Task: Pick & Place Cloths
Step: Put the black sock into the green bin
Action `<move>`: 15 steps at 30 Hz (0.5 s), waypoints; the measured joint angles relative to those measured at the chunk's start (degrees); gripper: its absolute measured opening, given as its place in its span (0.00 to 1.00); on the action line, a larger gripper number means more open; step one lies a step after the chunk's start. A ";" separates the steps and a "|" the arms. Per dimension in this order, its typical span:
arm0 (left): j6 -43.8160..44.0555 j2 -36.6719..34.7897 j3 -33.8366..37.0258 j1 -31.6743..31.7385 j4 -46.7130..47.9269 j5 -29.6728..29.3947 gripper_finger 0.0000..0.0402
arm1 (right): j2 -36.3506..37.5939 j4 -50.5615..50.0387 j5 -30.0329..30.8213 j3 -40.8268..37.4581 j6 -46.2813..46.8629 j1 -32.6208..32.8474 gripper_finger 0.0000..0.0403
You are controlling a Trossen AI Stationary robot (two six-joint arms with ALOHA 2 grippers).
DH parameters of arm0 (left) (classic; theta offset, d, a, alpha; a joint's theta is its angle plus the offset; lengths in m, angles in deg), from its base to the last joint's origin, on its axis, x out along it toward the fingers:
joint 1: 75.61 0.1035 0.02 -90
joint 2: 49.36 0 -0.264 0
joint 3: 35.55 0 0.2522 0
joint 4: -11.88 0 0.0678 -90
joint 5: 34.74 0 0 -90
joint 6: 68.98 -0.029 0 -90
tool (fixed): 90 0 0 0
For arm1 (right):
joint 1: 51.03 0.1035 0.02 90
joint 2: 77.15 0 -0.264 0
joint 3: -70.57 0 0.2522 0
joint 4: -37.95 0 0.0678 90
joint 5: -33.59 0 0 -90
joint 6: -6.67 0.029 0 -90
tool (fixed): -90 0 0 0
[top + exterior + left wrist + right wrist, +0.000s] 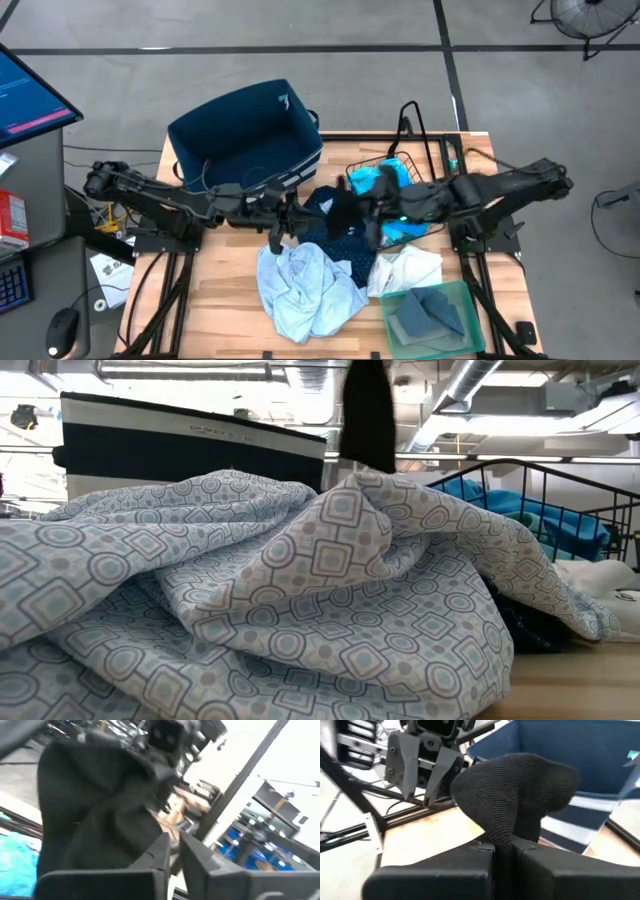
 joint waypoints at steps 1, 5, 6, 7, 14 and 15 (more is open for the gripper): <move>-0.06 0.00 0.00 -0.11 0.04 0.96 0.10 | 1.29 -1.53 -0.01 0.00 0.78 0.58 0.00; -0.13 0.00 0.00 -0.80 1.04 4.61 0.24 | 7.34 -8.65 -1.83 0.03 6.91 4.97 0.00; -0.09 0.00 0.00 -0.84 1.93 5.79 0.28 | 8.85 -10.61 -3.14 0.04 9.35 6.49 0.00; 0.13 -0.01 0.02 -0.85 2.85 7.09 0.31 | 10.18 -12.61 -4.31 0.04 12.34 8.26 0.00; 4.85 -1.26 0.11 -0.78 13.15 12.87 0.43 | 13.57 -26.95 -6.58 0.09 37.65 25.79 0.00; 4.85 -1.33 0.11 -0.78 14.20 12.81 0.43 | 13.30 -29.29 -6.49 0.09 42.11 28.43 0.00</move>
